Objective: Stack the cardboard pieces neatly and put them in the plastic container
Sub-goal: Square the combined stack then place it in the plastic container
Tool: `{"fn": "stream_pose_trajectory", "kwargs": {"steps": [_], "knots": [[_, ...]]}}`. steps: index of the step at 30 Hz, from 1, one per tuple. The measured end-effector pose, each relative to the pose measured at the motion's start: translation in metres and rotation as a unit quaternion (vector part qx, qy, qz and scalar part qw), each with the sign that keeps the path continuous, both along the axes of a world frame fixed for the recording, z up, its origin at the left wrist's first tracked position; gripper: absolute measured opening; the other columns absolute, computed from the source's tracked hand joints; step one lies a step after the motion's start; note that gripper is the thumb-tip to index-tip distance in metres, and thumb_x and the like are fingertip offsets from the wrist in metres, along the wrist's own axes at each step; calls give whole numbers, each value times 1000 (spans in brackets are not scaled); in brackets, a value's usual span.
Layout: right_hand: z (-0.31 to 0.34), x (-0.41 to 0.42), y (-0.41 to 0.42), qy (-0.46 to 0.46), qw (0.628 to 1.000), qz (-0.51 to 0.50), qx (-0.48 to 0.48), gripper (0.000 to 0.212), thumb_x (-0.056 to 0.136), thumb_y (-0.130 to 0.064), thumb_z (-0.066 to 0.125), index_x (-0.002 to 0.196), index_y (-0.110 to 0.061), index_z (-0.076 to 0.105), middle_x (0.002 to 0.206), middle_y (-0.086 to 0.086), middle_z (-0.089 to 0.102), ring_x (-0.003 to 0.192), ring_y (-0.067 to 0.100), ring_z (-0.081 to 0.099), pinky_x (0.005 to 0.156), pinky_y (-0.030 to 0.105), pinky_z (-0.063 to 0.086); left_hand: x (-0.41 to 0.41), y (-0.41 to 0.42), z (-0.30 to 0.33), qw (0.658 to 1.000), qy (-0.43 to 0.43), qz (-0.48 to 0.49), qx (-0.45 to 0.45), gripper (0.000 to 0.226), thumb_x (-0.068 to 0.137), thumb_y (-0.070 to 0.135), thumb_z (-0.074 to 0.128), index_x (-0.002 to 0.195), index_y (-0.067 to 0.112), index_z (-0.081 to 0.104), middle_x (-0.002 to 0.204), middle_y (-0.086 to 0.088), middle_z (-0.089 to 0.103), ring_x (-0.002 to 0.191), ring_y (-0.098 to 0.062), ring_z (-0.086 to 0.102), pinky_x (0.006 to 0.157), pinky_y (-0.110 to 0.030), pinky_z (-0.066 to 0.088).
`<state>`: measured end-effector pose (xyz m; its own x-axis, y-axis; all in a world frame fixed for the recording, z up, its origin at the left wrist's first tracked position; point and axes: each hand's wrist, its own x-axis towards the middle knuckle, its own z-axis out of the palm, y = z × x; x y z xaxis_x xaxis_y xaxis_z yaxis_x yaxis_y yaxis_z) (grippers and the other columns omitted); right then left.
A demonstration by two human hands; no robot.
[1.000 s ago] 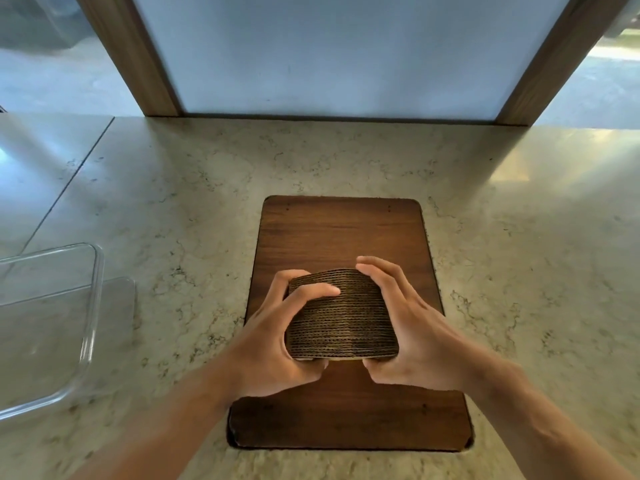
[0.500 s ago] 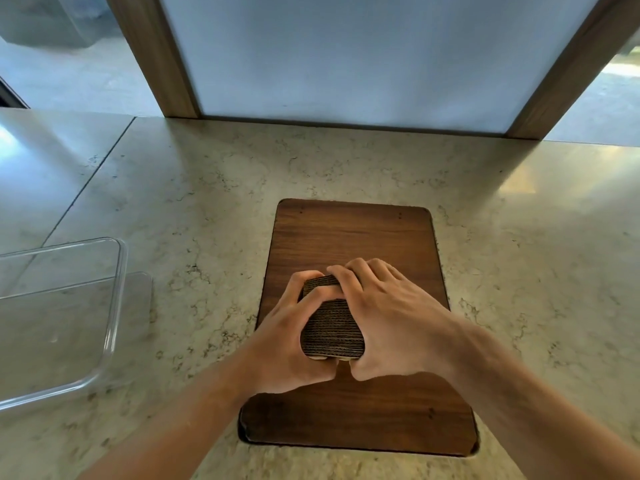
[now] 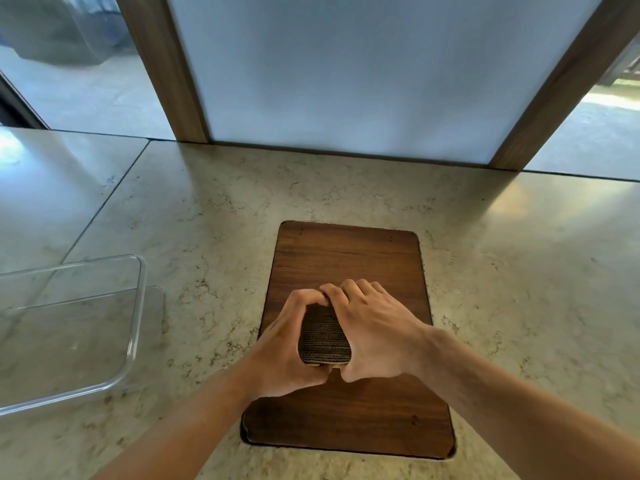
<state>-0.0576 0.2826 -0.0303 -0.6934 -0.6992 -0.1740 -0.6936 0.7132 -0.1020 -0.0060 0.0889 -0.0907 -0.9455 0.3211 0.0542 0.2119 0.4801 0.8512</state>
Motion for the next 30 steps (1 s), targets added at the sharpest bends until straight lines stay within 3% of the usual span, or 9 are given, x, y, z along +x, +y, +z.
{"fn": "stream_pose_trajectory", "kwargs": {"steps": [4,7,10,12,15,18,24,27,30], "knots": [[2,-3,-4,-12,1000,-18,16,130,59,-70,76,159,-15,14,136,7,53,118,24,53,109,39,42,8,-5,15,995,-79,44,37,128,63,37,96,152,52,6,153,24,33,142,8,36,114,-24,38],[18,-2,-7,-140,975,-145,-89,129,59,-64,81,160,-27,10,136,-1,52,117,18,52,99,31,48,18,-16,34,979,-135,111,100,140,61,44,97,160,47,-2,159,13,27,147,-2,31,118,-25,29],[29,4,-14,-360,831,-276,-323,114,59,-53,90,154,-28,32,123,-7,62,101,13,68,78,27,60,30,-25,51,925,-221,177,252,132,57,58,95,161,42,14,157,-3,44,143,-18,47,118,-42,39],[35,13,-32,-446,743,-294,-404,89,62,-46,91,140,-26,53,117,1,72,99,17,74,84,40,65,37,-30,65,881,-270,184,343,119,61,57,94,158,26,32,146,-13,60,132,-28,59,113,-52,45],[45,29,-74,-560,617,-299,-465,62,74,-32,88,129,-14,64,116,15,76,101,30,76,84,46,64,46,-49,94,845,-279,237,389,90,67,45,87,145,16,52,125,-13,74,111,-26,72,90,-45,59],[58,37,-127,-631,513,-307,-494,61,78,-27,81,129,-1,62,118,23,74,103,35,74,82,40,61,65,-97,121,819,-244,333,398,89,62,44,86,141,22,50,124,-13,72,103,-21,75,76,-34,60],[80,60,-265,-691,461,-273,-485,53,76,-24,78,121,1,67,106,23,71,95,36,66,88,47,52,116,-229,141,789,-91,555,246,38,95,45,68,108,9,67,111,-23,72,93,-30,74,83,-48,62],[74,67,-322,-699,459,-293,-464,58,73,-22,77,124,2,64,108,22,68,100,36,63,87,44,53,131,-290,128,753,-36,653,75,56,93,58,45,97,7,67,92,-10,71,86,-29,66,74,-39,53],[55,73,-361,-701,480,-309,-427,51,72,-24,79,117,-2,68,103,19,69,94,34,64,89,46,53,131,-338,106,736,-104,651,155,63,98,63,33,107,11,67,114,-10,66,107,-26,61,89,-38,47]]}}
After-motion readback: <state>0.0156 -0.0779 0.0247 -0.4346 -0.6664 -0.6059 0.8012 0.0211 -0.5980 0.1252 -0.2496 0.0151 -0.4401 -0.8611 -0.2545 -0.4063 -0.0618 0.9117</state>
